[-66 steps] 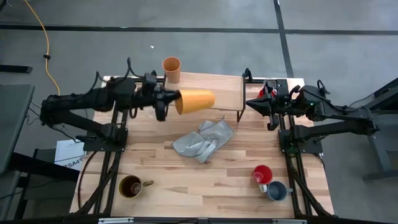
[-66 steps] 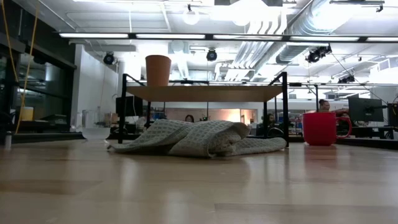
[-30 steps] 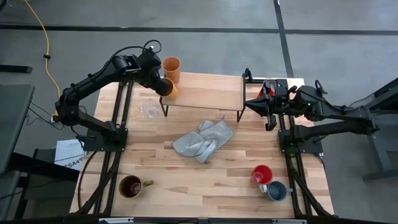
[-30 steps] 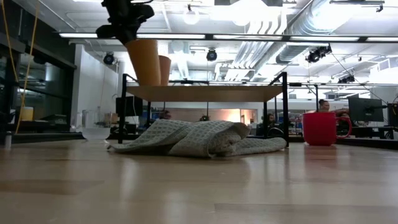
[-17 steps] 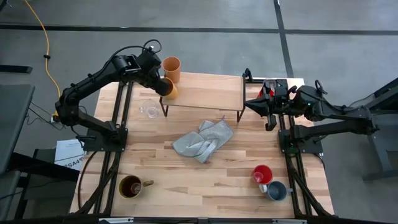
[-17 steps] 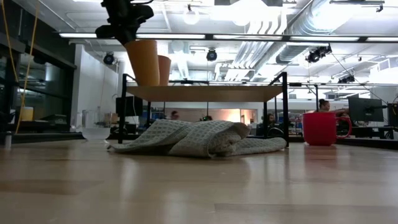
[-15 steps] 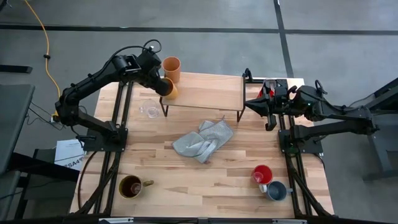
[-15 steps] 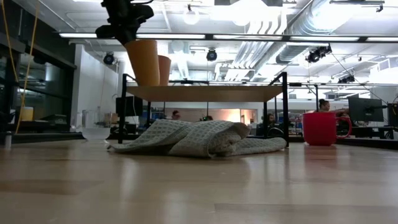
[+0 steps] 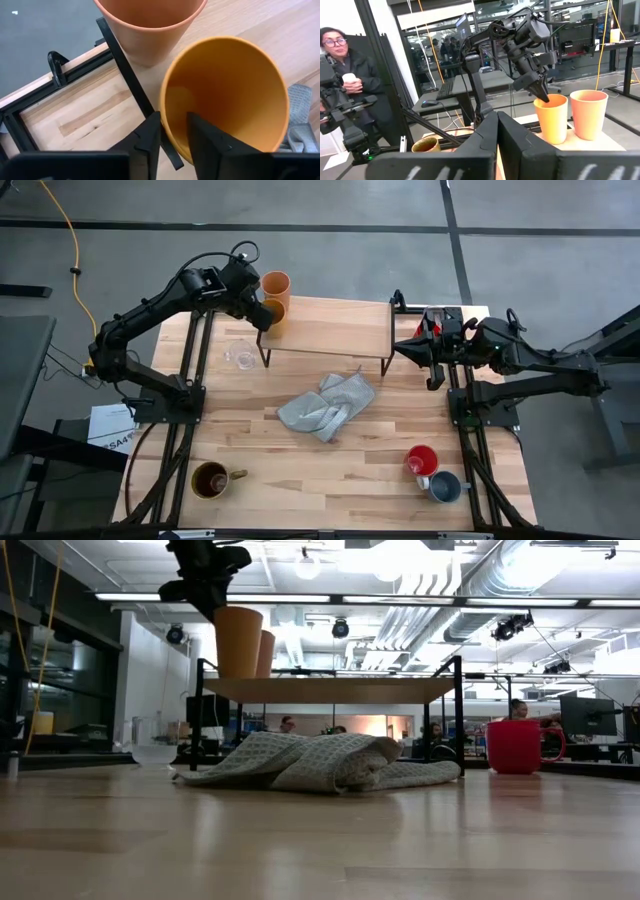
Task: Stack small to large cups/mugs on shelf
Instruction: Put the yellow cup on the shelf, then put the red mug on the shelf
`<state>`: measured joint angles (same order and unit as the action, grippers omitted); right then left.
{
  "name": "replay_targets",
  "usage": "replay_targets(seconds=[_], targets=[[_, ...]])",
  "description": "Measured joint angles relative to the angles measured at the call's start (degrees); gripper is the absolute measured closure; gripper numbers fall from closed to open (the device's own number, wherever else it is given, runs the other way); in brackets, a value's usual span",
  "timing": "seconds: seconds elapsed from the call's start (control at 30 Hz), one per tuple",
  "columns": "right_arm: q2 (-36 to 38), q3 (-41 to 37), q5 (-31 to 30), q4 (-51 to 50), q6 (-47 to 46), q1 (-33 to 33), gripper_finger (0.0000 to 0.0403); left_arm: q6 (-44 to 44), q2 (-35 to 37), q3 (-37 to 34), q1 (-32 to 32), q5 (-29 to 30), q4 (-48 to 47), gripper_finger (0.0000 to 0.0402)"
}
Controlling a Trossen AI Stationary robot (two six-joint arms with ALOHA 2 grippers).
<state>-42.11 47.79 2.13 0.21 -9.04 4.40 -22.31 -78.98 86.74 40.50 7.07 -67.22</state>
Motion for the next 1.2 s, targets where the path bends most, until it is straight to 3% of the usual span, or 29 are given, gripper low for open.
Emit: replay_targets(seconds=[0.73, 1.2], targets=[[0.00, 0.00, 0.00, 0.02, -0.02, 0.00, 0.0403, 0.15, 0.79, -0.02, 0.01, 0.00, 3.09, 0.0212], [0.02, 0.00, 0.02, 0.00, 0.05, -0.01, 0.0403, 0.82, 9.33, -0.02, -0.01, 0.48, 10.60, 0.0202]])
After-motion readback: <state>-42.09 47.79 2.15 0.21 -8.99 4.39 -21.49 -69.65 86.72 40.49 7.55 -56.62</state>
